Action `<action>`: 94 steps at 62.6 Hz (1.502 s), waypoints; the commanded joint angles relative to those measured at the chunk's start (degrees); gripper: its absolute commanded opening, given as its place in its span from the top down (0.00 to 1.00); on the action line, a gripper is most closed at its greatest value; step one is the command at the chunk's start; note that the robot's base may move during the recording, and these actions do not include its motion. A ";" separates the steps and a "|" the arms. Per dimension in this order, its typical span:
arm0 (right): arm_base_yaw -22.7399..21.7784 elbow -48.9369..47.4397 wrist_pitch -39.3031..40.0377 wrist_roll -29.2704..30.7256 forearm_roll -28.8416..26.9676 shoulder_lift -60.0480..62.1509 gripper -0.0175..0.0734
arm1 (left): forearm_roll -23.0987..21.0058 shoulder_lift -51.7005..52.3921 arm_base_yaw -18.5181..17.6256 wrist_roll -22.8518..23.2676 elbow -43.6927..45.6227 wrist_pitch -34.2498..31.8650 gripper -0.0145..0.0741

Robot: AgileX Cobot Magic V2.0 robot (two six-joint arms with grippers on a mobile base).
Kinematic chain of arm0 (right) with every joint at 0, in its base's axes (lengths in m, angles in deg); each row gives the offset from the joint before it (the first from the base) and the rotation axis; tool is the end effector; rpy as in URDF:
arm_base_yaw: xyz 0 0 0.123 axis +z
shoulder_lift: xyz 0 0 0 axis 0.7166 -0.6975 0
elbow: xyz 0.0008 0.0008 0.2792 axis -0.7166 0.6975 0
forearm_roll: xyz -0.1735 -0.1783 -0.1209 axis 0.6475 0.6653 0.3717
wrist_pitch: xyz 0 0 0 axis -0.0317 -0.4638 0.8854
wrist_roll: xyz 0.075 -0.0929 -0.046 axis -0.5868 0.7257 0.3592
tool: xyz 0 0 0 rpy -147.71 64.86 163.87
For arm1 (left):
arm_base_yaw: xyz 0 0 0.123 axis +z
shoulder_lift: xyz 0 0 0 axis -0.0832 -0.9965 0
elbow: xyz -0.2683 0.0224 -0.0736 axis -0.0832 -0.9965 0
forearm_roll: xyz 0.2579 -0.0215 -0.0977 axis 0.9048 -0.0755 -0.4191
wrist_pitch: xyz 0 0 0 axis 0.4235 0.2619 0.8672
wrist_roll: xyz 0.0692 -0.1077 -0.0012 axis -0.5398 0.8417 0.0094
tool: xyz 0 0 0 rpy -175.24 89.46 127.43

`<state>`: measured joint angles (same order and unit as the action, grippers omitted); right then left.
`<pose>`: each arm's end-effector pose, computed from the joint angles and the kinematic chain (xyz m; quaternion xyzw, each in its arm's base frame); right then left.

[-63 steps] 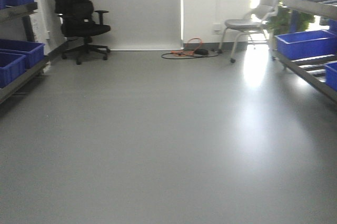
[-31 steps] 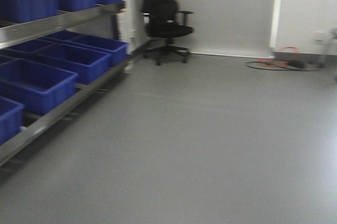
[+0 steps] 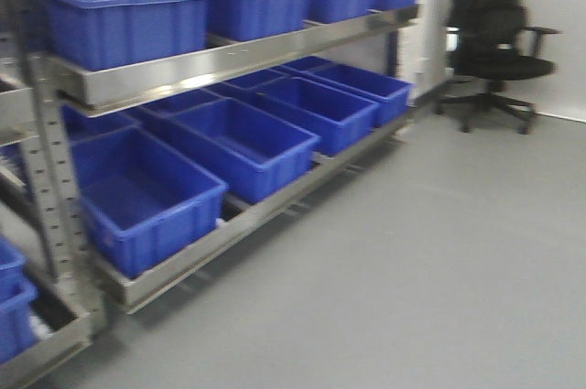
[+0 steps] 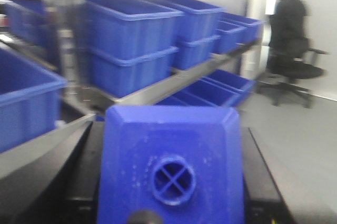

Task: Pick and sort blue part to right shelf
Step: 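Drive the base up to the shelf of blue bins, then position both held parts above the open blue bins on the shelf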

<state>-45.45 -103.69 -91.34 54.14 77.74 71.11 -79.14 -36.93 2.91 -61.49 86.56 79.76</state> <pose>0.1228 -0.0024 0.3159 -0.0039 0.6967 -0.0170 0.7171 0.1102 -0.0092 0.3630 -0.0005 0.6981 -0.0554 0.7138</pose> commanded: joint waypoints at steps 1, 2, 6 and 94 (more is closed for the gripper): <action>-0.26 -1.61 5.29 0.63 0.55 -0.46 0.34 | -0.28 -0.94 -0.05 -0.02 1.49 -4.73 0.51; -0.26 -1.61 5.29 0.63 0.55 -0.46 0.34 | -0.28 -0.94 -0.05 -0.02 1.49 -4.73 0.51; -0.26 -1.61 5.29 0.63 0.55 -0.46 0.34 | -0.28 -0.94 -0.05 -0.02 1.49 -4.73 0.51; -0.26 -1.61 5.29 0.63 0.55 -0.46 0.34 | -0.28 -0.94 -0.05 -0.02 1.49 -4.73 0.51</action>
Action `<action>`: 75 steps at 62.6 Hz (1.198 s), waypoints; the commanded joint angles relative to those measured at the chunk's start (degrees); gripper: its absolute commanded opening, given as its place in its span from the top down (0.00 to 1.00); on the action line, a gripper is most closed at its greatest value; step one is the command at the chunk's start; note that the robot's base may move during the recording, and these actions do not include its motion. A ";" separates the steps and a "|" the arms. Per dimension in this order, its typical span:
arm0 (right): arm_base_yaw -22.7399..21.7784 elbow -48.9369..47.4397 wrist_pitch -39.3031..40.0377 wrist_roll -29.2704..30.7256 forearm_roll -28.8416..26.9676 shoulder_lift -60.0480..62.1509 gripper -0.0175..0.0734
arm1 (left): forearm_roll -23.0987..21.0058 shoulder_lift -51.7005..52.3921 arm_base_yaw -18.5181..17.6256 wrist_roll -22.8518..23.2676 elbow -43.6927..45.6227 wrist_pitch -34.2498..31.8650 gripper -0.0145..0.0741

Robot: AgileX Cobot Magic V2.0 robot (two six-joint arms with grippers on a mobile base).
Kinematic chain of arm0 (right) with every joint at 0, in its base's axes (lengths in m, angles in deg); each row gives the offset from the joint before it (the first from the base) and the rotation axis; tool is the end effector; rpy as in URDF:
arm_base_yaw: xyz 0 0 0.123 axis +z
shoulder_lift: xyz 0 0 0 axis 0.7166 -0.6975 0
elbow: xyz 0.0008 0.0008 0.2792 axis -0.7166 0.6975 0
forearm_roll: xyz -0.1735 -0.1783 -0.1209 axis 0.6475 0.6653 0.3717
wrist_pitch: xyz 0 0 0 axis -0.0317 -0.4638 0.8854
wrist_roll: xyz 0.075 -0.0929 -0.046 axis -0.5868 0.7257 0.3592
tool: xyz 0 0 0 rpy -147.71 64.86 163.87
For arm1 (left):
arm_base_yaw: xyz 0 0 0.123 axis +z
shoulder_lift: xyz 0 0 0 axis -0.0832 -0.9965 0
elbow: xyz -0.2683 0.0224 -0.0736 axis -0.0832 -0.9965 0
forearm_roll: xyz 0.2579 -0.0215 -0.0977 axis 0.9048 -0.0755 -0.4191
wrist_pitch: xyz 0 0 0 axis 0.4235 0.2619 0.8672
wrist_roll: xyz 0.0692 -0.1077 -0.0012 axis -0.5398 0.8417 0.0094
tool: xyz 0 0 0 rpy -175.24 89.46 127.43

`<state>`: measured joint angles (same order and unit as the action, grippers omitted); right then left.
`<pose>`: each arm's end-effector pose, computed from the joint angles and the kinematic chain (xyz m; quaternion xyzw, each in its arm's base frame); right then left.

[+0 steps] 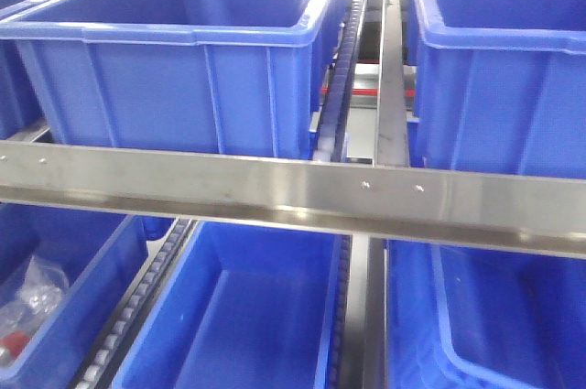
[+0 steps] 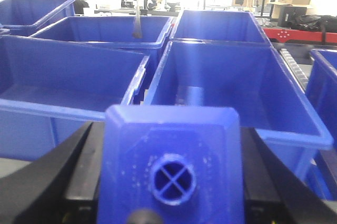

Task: Pick and sort blue part to right shelf
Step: 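Position both held parts above the open blue bins on the shelf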

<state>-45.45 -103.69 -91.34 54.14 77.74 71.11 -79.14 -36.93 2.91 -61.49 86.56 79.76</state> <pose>0.1228 -0.0024 0.3159 -0.0039 0.6967 -0.0170 0.7171 0.1102 -0.0092 0.3630 -0.0005 0.6981 -0.0554 0.7138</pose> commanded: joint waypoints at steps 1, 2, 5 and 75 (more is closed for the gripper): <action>-0.26 -1.61 5.29 0.63 0.55 -0.46 0.34 | -0.28 -0.94 -0.05 -0.02 1.49 -4.73 0.51; -0.26 -1.61 5.29 0.63 0.55 -0.46 0.34 | -0.28 -0.94 -0.05 -0.02 1.49 -4.73 0.51; -0.26 -1.61 5.29 0.63 0.55 -0.46 0.34 | -0.28 -0.94 -0.05 -0.02 1.49 -4.73 0.51; -0.26 -1.61 5.29 0.63 0.55 -0.46 0.34 | -0.28 -0.94 -0.05 -0.02 1.49 -4.73 0.52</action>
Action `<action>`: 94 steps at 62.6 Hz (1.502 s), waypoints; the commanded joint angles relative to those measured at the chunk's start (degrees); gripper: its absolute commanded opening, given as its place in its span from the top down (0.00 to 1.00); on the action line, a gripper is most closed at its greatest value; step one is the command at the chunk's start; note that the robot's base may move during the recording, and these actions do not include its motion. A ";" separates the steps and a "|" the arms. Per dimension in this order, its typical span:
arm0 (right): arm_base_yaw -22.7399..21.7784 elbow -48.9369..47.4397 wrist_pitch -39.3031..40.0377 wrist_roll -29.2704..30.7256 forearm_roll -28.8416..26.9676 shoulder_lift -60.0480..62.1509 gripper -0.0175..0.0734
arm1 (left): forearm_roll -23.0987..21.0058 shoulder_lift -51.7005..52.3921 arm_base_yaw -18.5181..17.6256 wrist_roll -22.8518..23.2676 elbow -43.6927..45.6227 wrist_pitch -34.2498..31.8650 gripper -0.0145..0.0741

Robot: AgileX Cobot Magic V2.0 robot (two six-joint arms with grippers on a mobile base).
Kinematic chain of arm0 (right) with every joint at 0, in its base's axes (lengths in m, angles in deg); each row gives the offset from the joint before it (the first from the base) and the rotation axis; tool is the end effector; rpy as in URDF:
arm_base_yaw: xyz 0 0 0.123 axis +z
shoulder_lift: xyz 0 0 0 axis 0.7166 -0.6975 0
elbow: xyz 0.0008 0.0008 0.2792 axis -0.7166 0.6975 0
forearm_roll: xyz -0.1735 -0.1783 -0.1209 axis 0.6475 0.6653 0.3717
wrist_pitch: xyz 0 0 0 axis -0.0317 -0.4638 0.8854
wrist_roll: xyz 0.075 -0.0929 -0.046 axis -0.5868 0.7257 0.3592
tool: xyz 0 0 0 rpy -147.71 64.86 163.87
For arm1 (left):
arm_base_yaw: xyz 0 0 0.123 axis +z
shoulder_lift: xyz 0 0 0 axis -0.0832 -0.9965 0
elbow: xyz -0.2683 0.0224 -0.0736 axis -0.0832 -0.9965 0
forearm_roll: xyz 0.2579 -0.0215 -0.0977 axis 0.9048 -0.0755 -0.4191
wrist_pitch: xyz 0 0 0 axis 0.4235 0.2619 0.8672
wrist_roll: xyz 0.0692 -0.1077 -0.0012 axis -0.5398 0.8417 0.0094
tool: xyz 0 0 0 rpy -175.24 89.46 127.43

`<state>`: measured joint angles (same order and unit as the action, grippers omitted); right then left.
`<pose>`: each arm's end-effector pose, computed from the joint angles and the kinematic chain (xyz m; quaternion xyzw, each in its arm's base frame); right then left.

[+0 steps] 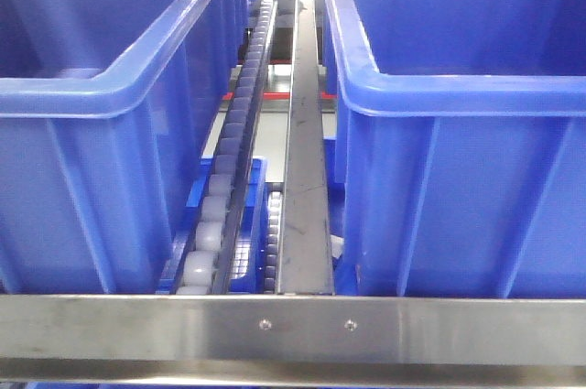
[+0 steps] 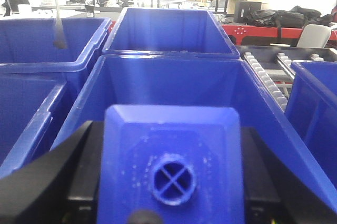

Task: Pick and sort blue part to right shelf
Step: 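Position both held parts above the open blue bins on the shelf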

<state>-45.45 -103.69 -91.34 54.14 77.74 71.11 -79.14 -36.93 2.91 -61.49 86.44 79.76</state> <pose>0.1228 -0.0024 0.3159 -0.0039 0.6967 -0.0170 0.7171 0.1105 -0.0092 0.3622 -0.0005 0.6989 -0.0554 0.7131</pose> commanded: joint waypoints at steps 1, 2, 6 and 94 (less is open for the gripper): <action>-0.26 -1.61 5.29 0.63 0.55 -0.46 0.34 | -0.28 -0.94 -0.05 -0.02 1.60 -4.73 0.52; -0.26 -1.61 5.29 0.63 0.55 -0.46 0.34 | -0.28 -0.94 -0.05 -0.02 1.60 -4.73 0.52; -0.26 -1.61 5.29 0.63 0.55 -0.46 0.34 | -0.28 -0.94 -0.05 -0.02 1.60 -4.73 0.52; 2.89 -8.73 14.16 0.57 -3.14 -23.72 0.34 | -9.95 -26.06 -6.64 -9.60 6.75 -16.10 0.52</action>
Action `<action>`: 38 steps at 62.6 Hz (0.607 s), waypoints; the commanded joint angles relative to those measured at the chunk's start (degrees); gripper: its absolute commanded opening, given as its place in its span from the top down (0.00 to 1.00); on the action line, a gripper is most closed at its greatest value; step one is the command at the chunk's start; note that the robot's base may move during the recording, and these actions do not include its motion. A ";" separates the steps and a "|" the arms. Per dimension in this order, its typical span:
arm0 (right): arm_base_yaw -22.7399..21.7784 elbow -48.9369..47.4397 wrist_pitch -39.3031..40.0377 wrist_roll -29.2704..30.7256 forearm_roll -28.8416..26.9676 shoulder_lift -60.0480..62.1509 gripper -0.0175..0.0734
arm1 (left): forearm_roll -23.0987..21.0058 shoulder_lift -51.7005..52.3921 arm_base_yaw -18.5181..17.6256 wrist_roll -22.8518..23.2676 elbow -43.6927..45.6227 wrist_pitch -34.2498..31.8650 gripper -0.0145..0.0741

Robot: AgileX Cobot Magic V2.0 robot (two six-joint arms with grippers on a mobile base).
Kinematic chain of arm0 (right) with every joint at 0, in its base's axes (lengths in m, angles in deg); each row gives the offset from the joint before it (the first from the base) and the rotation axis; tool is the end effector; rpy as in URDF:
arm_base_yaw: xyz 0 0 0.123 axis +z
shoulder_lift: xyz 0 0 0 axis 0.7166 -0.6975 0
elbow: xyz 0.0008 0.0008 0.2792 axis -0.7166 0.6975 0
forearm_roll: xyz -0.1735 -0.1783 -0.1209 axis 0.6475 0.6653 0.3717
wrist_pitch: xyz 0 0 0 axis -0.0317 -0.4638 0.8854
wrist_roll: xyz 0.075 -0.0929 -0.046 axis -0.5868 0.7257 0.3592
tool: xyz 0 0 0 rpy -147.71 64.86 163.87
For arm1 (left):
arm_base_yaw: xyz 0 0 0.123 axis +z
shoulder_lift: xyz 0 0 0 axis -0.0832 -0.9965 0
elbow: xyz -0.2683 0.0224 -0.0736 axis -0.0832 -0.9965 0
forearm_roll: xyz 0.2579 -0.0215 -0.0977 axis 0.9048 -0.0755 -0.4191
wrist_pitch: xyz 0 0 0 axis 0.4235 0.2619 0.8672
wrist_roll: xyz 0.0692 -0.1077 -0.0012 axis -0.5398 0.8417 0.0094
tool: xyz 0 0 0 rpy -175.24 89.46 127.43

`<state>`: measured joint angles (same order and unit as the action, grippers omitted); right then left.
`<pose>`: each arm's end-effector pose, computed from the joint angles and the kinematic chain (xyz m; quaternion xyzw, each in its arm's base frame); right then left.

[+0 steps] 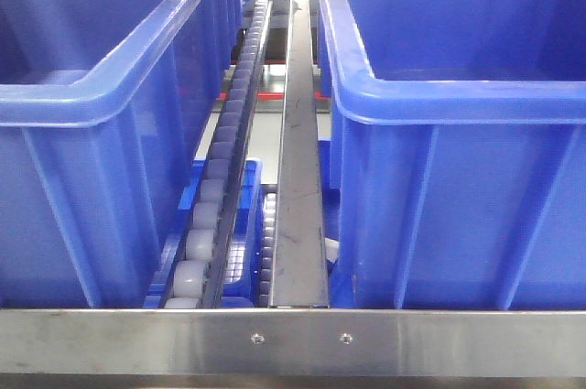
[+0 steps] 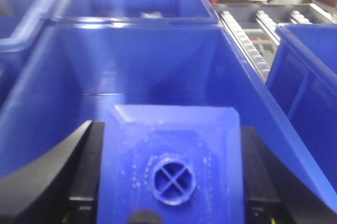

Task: Pick and sort blue part to right shelf
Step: 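Position both held parts above the open blue bins on the shelf, then open both grippers to drop the blue parts into the bins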

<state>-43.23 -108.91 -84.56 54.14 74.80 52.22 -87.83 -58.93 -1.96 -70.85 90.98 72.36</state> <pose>0.1818 0.0073 0.3170 -0.0075 0.7388 0.0191 0.6736 0.1931 -0.0320 0.3515 0.0428 0.7553 -0.0874 0.6481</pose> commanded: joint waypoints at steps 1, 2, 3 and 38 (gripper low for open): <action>0.78 -4.01 7.56 0.57 -0.21 -5.73 0.34 | -1.26 -5.26 -2.21 -0.24 2.21 -9.71 0.52; 0.89 -4.34 7.84 0.57 -0.21 -7.09 0.34 | -1.26 -6.04 -2.49 -0.24 2.21 -10.33 0.52; 1.05 -4.83 8.23 0.57 -0.21 -7.98 0.34 | -1.26 -6.83 -2.75 -0.24 2.21 -10.93 0.52; 2.55 -6.86 23.53 0.57 -0.21 -34.27 0.34 | -1.26 -27.55 -5.03 -0.24 2.21 -24.92 0.52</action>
<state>-40.74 -113.47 -67.33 54.14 74.80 17.95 -88.59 -86.64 -6.60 -71.11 91.06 53.39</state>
